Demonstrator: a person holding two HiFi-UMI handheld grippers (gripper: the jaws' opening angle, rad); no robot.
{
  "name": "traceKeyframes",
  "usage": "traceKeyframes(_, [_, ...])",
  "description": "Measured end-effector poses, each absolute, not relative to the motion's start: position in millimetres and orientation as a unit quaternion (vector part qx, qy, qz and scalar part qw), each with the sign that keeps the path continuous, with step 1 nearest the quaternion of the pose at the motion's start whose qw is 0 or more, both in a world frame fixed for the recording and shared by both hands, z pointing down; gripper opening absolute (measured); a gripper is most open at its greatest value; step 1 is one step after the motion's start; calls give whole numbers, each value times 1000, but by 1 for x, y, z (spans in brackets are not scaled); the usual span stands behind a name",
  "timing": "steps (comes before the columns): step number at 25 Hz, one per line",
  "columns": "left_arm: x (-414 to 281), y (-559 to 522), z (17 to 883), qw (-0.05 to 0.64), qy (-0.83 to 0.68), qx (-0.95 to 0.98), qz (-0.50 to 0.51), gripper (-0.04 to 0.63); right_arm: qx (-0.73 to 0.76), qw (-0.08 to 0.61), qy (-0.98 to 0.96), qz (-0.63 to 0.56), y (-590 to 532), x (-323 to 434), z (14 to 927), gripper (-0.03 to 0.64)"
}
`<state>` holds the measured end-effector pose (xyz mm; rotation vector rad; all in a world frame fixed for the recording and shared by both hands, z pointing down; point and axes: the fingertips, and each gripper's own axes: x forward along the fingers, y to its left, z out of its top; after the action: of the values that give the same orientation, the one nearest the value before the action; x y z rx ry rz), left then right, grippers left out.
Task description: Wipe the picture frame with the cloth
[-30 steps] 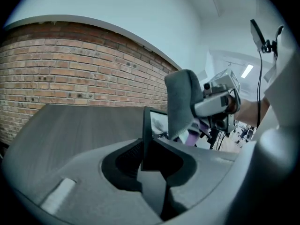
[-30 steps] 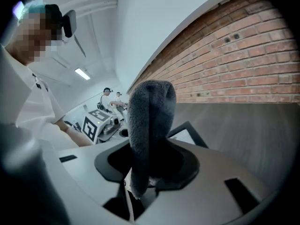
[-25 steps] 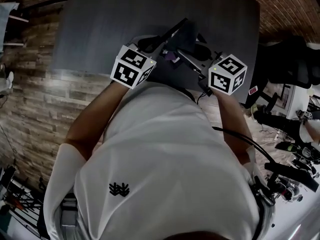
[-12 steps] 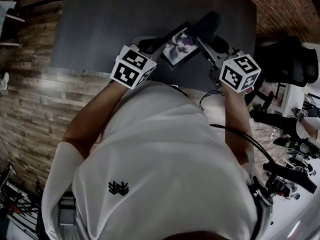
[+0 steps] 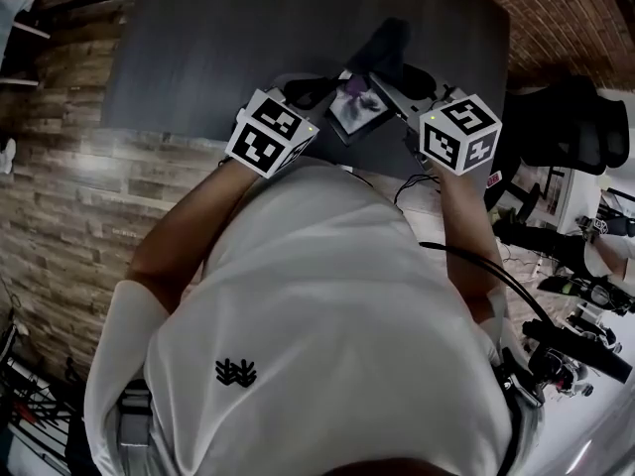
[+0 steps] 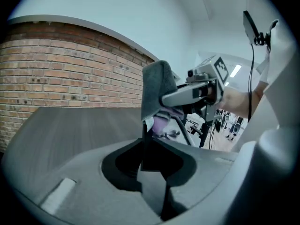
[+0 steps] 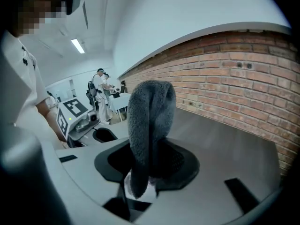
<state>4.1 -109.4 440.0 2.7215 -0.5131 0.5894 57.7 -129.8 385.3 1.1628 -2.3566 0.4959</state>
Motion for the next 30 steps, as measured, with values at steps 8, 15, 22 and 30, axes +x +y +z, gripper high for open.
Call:
traceKeyframes(8, [-1, -105, 441, 151, -171, 952, 204, 74, 493, 210, -830, 152, -153, 120, 350, 143])
traceKeyframes(15, [0, -104, 437, 145, -145, 957, 203, 74, 426, 292, -849, 114, -151, 116, 365, 143])
traceKeyframes(22, [-4, -109, 436, 147, -142, 958, 201, 74, 389, 308, -859, 129, -141, 113, 378, 143])
traceKeyframes(30, [-23, -134, 431, 163, -176, 953, 187, 74, 398, 303, -853, 151, -123, 124, 390, 143])
